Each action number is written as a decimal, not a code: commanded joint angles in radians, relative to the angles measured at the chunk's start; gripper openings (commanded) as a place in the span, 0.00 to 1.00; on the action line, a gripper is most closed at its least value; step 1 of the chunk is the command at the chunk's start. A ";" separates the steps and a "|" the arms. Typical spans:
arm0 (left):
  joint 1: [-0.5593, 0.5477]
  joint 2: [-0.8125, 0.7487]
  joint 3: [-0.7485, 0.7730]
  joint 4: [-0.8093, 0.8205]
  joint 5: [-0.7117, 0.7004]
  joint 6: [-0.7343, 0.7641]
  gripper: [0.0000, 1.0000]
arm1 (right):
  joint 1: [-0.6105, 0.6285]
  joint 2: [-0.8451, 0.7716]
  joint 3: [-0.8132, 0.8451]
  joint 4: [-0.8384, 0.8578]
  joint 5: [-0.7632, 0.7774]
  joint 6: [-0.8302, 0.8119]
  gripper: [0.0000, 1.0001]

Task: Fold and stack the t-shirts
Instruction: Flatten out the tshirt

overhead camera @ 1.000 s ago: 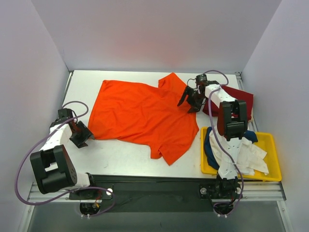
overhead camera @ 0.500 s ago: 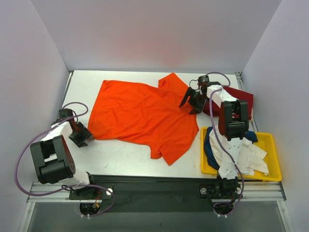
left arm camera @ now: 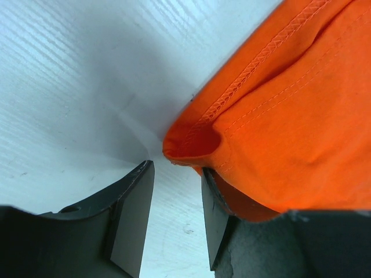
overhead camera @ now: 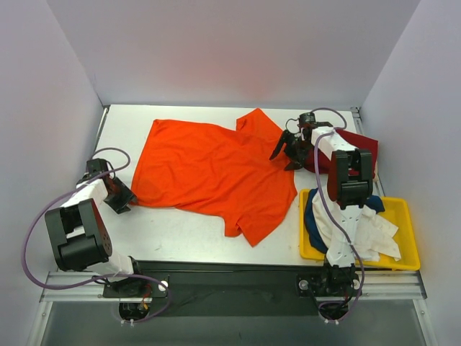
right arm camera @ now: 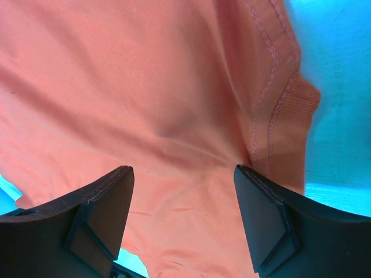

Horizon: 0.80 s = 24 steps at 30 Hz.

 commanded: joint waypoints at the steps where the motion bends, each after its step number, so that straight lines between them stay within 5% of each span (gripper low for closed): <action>1: 0.010 0.016 0.045 0.055 0.011 -0.019 0.49 | -0.012 -0.029 0.002 -0.042 -0.016 -0.015 0.71; 11: 0.010 0.080 0.071 0.079 0.011 -0.023 0.43 | -0.018 -0.026 0.006 -0.044 -0.020 -0.015 0.70; 20: 0.010 0.128 0.097 0.104 0.053 -0.016 0.02 | -0.017 -0.052 -0.001 -0.047 -0.042 -0.024 0.69; 24: 0.009 0.139 0.132 0.099 0.090 -0.010 0.00 | -0.006 -0.134 -0.043 -0.050 -0.048 -0.050 0.67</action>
